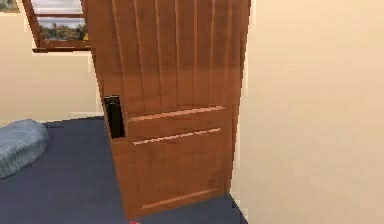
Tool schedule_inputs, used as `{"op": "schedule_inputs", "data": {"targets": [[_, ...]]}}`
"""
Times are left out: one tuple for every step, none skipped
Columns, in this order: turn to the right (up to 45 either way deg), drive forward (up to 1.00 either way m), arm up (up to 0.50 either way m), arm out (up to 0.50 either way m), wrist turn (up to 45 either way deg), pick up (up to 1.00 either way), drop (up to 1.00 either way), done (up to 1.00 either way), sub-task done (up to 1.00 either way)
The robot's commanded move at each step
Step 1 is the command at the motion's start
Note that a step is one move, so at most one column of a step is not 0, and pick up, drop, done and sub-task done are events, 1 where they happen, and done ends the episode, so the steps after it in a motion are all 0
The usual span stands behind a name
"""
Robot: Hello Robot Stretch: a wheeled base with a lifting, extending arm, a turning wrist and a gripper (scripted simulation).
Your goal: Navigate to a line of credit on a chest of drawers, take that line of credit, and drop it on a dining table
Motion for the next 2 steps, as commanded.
{"op": "schedule_inputs", "data": {"targets": [[42.0, 0.0, 0.0, 0.0, 0.0, 0.0, 0.0, 0.0, 0.0], [27.0, 0.0, 0.0, 0.0, 0.0, 0.0, 0.0, 0.0, 0.0]]}}
